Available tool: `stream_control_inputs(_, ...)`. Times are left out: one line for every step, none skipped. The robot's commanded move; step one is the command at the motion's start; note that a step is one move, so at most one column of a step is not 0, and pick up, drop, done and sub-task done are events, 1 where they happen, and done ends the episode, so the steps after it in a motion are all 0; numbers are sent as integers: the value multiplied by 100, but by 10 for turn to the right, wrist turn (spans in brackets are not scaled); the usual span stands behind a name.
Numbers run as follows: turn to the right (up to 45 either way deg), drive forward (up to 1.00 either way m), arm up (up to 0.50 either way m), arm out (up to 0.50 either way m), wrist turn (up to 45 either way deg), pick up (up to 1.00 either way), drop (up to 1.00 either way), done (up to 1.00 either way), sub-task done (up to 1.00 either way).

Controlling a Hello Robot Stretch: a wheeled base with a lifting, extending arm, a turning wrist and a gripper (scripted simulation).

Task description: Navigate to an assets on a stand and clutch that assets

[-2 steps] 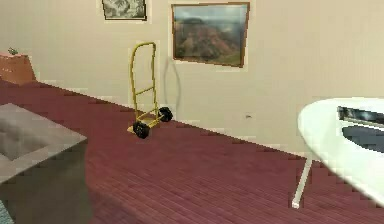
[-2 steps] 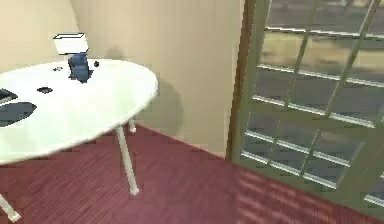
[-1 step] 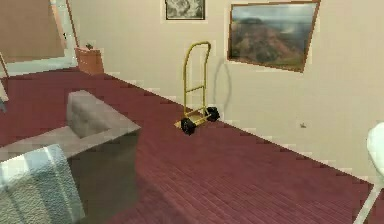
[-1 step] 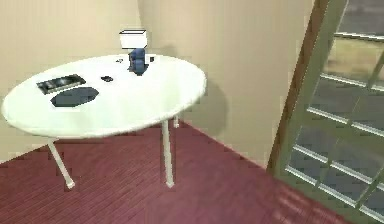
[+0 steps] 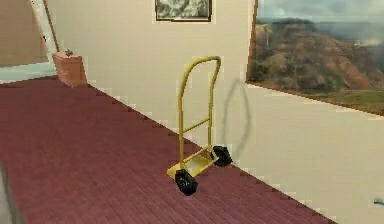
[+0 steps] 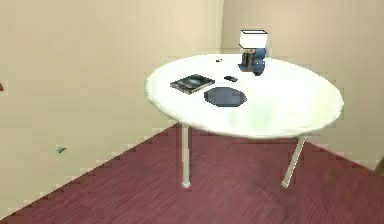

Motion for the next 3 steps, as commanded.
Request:
stream_control_inputs(0,40,0,0,0,0,0,0,0)
stream_control_inputs(-390,0,0,0,0,0,0,0,0)
stream_control_inputs(0,100,0,0,0,0,0,0,0)
